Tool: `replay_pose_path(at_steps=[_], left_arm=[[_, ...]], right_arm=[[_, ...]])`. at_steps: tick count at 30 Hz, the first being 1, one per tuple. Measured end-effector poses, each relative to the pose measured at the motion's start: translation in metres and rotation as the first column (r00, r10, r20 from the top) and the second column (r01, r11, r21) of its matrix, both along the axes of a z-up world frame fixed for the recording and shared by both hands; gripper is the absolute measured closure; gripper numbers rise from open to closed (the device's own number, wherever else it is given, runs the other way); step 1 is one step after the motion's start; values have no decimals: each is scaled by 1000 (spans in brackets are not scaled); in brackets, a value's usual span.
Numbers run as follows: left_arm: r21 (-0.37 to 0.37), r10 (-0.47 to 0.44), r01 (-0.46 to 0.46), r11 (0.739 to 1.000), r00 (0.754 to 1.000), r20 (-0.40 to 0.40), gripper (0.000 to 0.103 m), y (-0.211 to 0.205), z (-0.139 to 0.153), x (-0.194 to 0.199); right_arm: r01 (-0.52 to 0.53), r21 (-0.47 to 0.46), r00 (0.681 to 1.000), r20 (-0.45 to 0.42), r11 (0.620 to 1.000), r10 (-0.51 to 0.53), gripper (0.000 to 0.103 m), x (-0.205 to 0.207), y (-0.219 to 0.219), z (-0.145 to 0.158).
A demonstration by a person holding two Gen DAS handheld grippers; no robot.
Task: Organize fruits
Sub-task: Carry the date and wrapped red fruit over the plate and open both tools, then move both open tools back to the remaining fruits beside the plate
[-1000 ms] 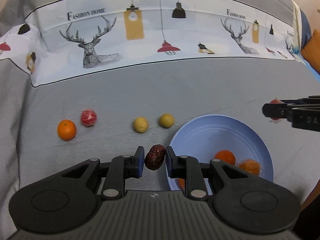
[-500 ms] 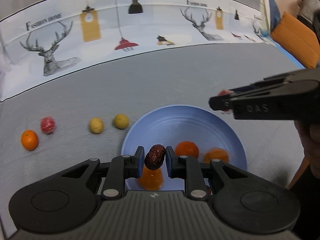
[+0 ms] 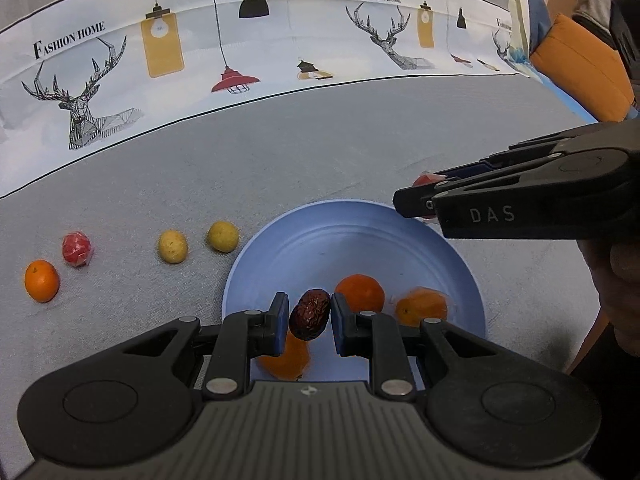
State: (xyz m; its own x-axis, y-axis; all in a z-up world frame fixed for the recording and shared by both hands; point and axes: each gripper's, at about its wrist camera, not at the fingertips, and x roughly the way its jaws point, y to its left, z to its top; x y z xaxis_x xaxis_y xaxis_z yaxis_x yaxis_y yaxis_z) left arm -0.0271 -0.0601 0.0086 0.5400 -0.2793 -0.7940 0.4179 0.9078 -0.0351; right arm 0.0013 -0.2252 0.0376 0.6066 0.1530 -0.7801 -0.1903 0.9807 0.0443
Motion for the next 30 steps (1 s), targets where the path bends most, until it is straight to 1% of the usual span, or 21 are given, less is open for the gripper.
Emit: replay_pose_path(at_steps=[12,14,16,19,20,23,30], left_arm=[[-7,0,0,1000,1000,1,78,1,-1,0],[-11,4,-4,1000,1000,-1,76,2,0,0],[-19,8,-8,1000,1000,0,69,2,1,0],[-20,11,-11,1000,1000,6,65,3,2,0],[-22,13,-13,1000,1000,7,65,3,2,0],[-26,21,-21,999,1000,10,65,4,3,1],[-28,24,-24,999,1000,14,65,5,4,2]], right_arm=[[-2,-4,1000,-9,1000,2,68,1,2,-3],[2,-8,1000,-9,1000,-2,68,1,2,-2],[7,-4,1000,-10,1000,-7,66,2,2,-2],[14,0,1000,-3,1000,-14,58,1,1,-1],[17,0,1000,-1,1000,-17,55,1,1,-1],[23,-2,1000,2,1000,-23,51,2,0,-1],[32,-8,999,5,999,-32,49,2,-1,0]])
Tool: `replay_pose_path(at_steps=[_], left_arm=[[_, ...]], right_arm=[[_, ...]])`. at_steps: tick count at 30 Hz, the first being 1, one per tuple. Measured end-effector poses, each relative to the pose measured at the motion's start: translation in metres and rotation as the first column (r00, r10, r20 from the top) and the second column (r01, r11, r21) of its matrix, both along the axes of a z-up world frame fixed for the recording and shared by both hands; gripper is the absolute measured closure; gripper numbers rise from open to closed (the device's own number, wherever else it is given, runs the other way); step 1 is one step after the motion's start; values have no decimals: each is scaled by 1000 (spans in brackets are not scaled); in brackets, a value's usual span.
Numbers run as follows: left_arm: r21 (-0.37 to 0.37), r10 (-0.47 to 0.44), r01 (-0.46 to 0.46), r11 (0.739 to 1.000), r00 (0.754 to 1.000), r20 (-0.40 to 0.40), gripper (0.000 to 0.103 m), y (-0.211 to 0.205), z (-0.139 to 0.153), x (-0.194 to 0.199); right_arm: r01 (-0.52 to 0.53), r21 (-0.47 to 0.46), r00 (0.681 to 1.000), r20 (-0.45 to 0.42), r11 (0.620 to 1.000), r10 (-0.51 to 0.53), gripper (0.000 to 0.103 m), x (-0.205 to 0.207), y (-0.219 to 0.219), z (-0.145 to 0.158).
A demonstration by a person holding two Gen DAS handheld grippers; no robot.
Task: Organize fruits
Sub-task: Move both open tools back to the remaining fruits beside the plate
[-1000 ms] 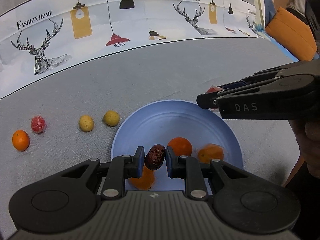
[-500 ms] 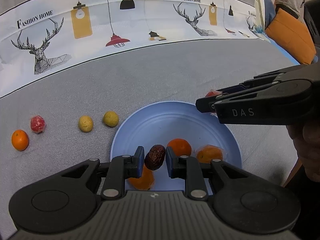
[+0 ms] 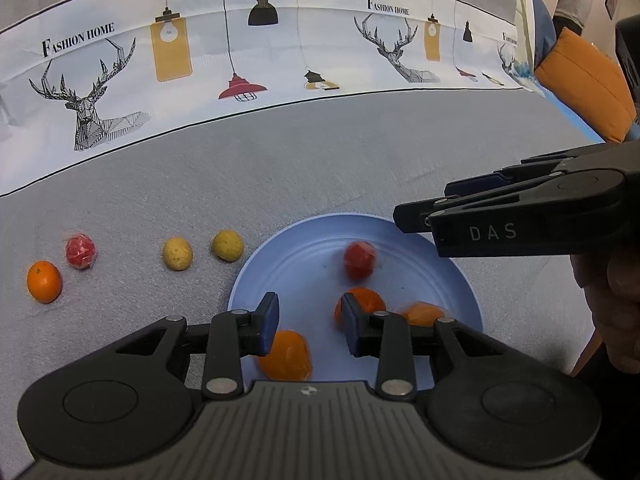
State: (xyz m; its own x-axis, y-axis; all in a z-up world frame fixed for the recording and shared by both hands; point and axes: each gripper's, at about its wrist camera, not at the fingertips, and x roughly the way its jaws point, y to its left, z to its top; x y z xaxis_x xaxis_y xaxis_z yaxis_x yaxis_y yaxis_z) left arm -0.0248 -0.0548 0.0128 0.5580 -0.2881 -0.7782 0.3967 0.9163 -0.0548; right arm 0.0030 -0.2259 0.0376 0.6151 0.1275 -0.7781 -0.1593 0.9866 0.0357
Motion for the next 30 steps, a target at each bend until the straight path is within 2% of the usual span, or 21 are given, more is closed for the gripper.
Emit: replay_pose_path(at_steps=[4,6,7,9,11,17,18,20,24,26,28,30], left_arm=[[-3,13,-13,1000,1000,13,66,2,3,1],[-23,49,-48,999,999,22,72,10,7,5],[-33,78,-77,996,997,27,82,16,10,8],[-57,156,-155,986,987,22,86,32,14,16],[-80,228,-227,971,974,-5,94,47,15,24],[-96,334,-334,938,943,-20,94,70,20,33],[-103,362,-361,927,932,-9,94,76,23,34],[-134,443,-439,888,896,1,94,95,30,38],[-216,601,-598,772,797,-57,94,144,39,41],[-243,642,-641,728,762,-85,94,162,41,41],[-267,658,-660,702,745,-112,94,173,43,42],[-277,663,-666,692,739,-120,94,178,45,43]], right_arm=[[9,2,1000,4,1000,-9,49,0,-1,1],[21,4,1000,12,1000,-21,49,1,-2,2],[31,4,999,21,1000,-31,49,1,-4,3],[52,8,998,35,999,-52,49,1,-7,6],[70,13,996,46,997,-71,49,1,-10,7],[84,24,995,59,996,-85,52,1,-15,8],[83,25,995,61,996,-84,55,1,-15,9],[82,24,994,71,996,-84,57,0,-14,10],[92,41,992,82,995,-95,64,0,-17,14],[97,52,991,86,994,-101,68,0,-19,15],[100,68,990,90,993,-106,72,1,-20,17],[100,83,990,93,992,-108,77,1,-21,19]])
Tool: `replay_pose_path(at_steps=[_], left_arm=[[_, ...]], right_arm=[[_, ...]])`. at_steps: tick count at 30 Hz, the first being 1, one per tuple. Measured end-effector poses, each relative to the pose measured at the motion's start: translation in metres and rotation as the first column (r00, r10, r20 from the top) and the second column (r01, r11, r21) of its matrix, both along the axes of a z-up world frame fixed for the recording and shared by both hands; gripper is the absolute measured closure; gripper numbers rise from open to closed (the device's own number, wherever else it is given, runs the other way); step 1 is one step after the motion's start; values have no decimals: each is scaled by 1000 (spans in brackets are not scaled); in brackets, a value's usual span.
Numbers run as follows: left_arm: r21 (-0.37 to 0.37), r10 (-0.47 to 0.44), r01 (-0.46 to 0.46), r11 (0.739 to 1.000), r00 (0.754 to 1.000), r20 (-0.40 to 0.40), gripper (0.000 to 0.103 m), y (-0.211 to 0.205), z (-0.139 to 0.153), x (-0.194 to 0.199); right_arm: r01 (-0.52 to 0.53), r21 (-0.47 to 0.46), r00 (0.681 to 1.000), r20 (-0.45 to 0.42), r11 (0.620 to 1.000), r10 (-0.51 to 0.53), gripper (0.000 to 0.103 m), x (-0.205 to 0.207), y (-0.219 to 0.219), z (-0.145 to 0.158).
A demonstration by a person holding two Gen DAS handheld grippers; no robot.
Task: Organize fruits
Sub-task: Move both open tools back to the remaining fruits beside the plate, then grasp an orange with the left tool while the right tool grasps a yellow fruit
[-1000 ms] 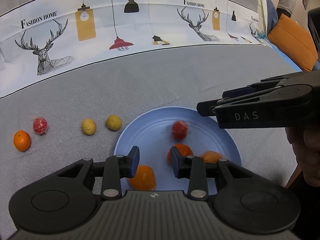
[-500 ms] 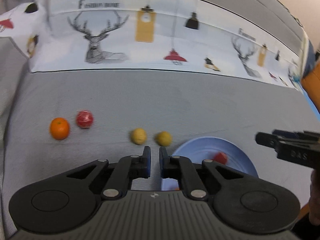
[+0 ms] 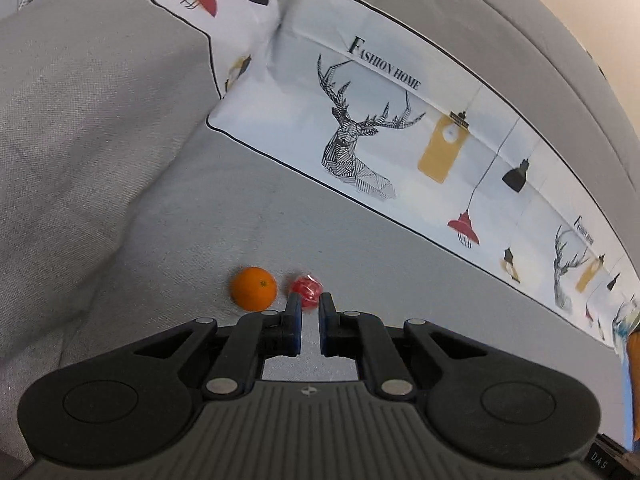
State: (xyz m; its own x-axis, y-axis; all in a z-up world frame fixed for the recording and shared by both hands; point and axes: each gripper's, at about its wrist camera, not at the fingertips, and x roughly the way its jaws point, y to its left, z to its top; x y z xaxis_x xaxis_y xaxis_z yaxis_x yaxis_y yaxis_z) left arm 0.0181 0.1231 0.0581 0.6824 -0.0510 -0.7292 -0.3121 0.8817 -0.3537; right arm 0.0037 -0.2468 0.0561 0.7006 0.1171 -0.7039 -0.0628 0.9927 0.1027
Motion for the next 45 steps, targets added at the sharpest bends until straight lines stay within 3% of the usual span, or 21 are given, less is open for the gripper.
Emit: replay_pose_path(at_steps=[3,8,13,17,18,19,21,25,28,30,32,34,38,45], left_arm=[[-3,-10,10,1000,1000,8,94,2,5,3],[-29,-29,29,999,1000,0,94,15,14,21],[-8,-94,93,996,995,-22,94,18,19,56],[38,-148,149,988,989,-9,94,15,0,66],[50,-159,162,986,986,-51,94,12,-10,67],[40,-156,161,986,982,-107,94,10,-18,70],[-15,-195,195,981,976,-99,94,2,-24,71],[70,-273,280,957,957,-93,93,-25,-25,72],[95,-178,186,978,981,-81,89,-14,-24,72],[98,-74,85,992,992,-106,79,1,-26,72],[103,18,-2,995,988,-155,61,17,-31,72],[85,83,-67,994,975,-205,58,30,-39,71],[25,93,-89,996,963,-254,52,38,-49,71],[31,81,-76,997,956,-283,51,36,-57,72]], right_arm=[[-9,17,1000,10,1000,9,84,1,1,2],[-23,41,1000,22,999,23,84,2,4,6],[-34,75,999,22,997,33,86,9,10,6],[-63,88,998,17,994,62,86,14,23,4],[-72,88,997,16,993,71,86,15,26,3],[-81,88,997,15,993,80,86,17,31,2],[-107,93,994,6,990,107,86,20,39,0],[-163,103,986,-22,981,166,86,31,60,-8],[-207,89,977,-34,974,210,85,38,77,-12],[-240,76,969,-43,968,243,85,42,89,-15],[-271,62,960,-63,961,274,84,48,101,-21],[-294,39,952,-83,955,296,82,53,111,-27],[-304,4,945,-122,953,303,65,65,127,-39],[-311,-32,937,-176,950,301,64,83,143,-57]])
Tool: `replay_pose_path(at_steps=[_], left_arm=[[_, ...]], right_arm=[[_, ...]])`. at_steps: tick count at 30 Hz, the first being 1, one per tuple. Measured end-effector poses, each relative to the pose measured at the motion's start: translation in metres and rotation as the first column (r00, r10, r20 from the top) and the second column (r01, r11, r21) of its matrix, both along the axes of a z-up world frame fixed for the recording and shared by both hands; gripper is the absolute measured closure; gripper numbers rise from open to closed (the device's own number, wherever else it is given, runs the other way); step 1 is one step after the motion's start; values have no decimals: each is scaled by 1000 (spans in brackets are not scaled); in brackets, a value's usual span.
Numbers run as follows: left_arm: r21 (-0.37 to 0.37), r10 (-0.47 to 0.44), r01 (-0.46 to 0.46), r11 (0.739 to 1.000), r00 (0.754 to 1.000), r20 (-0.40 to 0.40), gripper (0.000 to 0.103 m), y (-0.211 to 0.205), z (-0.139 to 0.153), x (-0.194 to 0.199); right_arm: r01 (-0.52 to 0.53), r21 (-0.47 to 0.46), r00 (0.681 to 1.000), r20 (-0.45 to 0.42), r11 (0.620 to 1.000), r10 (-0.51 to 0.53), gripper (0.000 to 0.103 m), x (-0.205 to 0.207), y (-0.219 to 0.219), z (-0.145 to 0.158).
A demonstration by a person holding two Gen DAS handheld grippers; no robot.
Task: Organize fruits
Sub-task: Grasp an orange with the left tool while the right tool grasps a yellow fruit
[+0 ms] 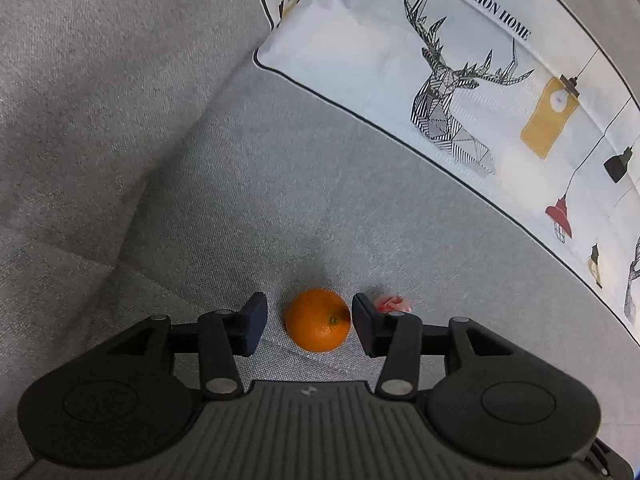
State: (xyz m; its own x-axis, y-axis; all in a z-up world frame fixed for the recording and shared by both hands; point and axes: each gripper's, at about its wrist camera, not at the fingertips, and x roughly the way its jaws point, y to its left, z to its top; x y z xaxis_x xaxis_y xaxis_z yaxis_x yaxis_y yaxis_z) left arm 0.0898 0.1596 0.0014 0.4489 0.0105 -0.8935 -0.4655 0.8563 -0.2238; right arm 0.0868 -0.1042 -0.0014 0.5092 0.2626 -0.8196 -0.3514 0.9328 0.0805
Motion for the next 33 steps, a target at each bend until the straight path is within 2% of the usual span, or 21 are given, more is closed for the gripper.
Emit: replay_pose_path(at_steps=[4,14,16,18,23,24,26,33], left_arm=[[-1,-7,7,1000,1000,-11,50,-2,-3,2],[44,-51,52,998,998,-25,50,-12,-9,13],[58,-61,63,996,998,-28,50,-14,-10,13],[69,-69,71,995,997,-30,50,-17,-11,14],[88,-82,85,993,996,-30,51,-19,-13,14],[92,-86,89,992,996,-31,52,-20,-14,14],[101,-90,92,991,996,-27,63,-20,-14,14],[115,-94,92,989,996,6,64,-22,-7,4]], right_arm=[[11,-17,999,-39,1000,-11,63,8,1,-10],[-11,-69,998,-67,998,7,64,13,9,-21],[-16,-71,997,-71,997,11,67,13,9,-21],[-27,-66,997,-76,997,22,76,12,9,-21],[-33,-66,997,-66,997,29,76,12,10,-20],[-29,-61,998,-59,998,25,76,11,10,-18],[-7,-46,1000,-18,999,6,77,10,7,-11],[73,66,984,159,995,-83,77,2,-9,29]])
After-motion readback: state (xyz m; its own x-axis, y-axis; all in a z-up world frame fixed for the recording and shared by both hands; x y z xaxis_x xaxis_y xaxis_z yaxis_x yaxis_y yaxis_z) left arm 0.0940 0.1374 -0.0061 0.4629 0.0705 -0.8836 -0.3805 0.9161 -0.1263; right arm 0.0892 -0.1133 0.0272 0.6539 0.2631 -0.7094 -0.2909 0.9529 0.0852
